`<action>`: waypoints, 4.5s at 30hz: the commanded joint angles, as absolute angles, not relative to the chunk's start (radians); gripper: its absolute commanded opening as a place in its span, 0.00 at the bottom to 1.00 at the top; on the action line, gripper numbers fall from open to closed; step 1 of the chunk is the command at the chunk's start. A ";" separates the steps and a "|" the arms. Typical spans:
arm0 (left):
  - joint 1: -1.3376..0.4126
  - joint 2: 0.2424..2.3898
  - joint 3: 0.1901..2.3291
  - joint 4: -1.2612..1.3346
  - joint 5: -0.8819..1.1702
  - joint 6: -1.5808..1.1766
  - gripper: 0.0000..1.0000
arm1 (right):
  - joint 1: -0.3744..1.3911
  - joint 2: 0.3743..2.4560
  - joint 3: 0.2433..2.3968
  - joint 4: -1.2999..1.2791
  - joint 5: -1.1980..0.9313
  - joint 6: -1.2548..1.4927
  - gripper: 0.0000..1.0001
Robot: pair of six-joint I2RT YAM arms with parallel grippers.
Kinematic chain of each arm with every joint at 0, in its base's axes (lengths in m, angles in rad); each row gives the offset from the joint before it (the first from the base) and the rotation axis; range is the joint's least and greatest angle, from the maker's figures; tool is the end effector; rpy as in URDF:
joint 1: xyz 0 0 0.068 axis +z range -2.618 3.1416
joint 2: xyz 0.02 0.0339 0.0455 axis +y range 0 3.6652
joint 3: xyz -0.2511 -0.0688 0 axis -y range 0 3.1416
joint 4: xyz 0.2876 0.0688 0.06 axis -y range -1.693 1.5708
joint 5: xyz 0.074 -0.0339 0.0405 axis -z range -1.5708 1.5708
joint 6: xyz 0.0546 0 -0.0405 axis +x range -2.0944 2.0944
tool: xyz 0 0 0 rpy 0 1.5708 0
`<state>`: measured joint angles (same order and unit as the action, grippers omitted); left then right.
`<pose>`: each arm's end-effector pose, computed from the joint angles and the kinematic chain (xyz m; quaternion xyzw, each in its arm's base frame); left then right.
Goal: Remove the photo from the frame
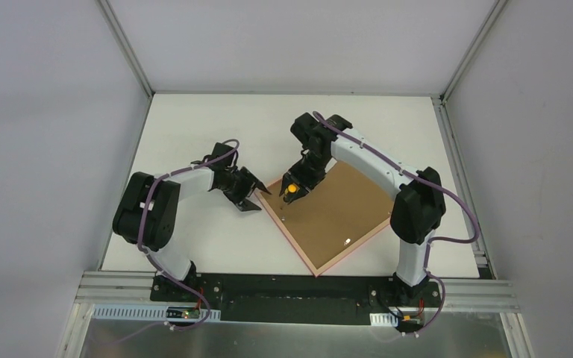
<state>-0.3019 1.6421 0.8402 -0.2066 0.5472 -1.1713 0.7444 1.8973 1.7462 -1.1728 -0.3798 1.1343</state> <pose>0.3212 -0.1298 0.0969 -0.3216 0.8705 -0.3718 0.0235 0.2984 0.3024 0.2464 -0.1660 -0.9606 -0.2082 0.0798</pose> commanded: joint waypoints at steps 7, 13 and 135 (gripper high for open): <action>-0.328 1.735 0.848 -0.207 0.447 -1.132 0.40 | 0.746 1.841 1.776 -1.150 -0.411 1.183 0.00; -0.328 1.728 0.832 -0.207 0.431 -1.132 0.22 | 0.755 1.857 1.769 -1.142 -0.438 1.188 0.00; -0.461 1.645 0.708 -0.257 0.548 -0.932 0.00 | 0.960 1.439 1.331 -0.786 0.079 0.519 0.00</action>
